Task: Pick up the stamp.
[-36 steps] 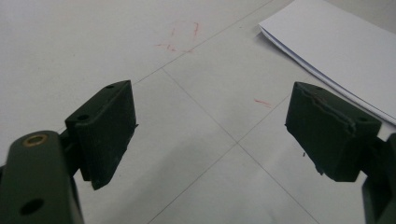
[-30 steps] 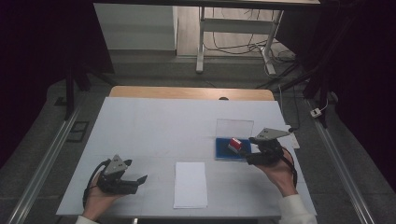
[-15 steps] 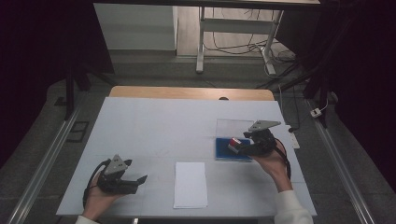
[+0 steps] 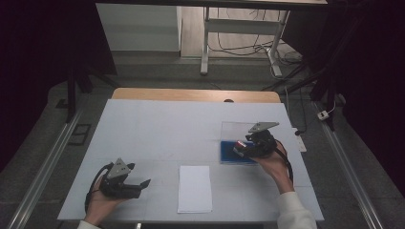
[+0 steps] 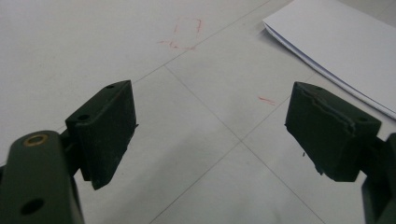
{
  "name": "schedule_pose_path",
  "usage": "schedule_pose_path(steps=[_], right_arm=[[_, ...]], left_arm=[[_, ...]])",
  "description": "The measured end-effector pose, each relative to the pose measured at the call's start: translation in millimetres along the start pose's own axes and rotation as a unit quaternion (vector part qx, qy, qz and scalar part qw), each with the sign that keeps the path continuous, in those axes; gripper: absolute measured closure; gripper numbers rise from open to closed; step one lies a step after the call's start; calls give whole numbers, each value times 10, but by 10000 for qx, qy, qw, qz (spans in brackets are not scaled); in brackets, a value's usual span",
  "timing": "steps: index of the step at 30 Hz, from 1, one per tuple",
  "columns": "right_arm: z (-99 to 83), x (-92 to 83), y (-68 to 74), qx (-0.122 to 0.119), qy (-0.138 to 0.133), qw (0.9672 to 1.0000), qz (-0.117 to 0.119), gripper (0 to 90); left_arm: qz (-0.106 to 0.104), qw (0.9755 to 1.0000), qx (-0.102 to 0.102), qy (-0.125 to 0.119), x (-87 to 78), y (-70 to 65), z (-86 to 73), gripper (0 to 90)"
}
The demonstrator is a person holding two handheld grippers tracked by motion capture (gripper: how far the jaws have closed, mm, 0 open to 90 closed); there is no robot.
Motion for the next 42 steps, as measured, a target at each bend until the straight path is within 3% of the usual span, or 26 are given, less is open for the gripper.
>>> schedule_pose_path(steps=[15,26,36,42], right_arm=[[-28,81,-47,-41,69,10000,-36,520],[-42,122,-24,-38,136,9998,170,664],[-48,125,-11,36,189,9995,232,692],[-37,129,17,-45,280,9995,102,699]], left_arm=[[13,10000,22,28,5,2,-5,166],[25,10000,21,42,5,6,-10,165],[42,10000,22,36,2,7,-11,165],[42,10000,18,27,-3,6,-9,165]])
Point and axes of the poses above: each handheld gripper's, and its own axes: x roughly forward along the jaws, z roughly out of its top, y roughly to its left, the point moved 7 cm from there along x, roughly forward along the jaws, and after that the axes turned 6 degrees about -y, right-handed, at the moved point
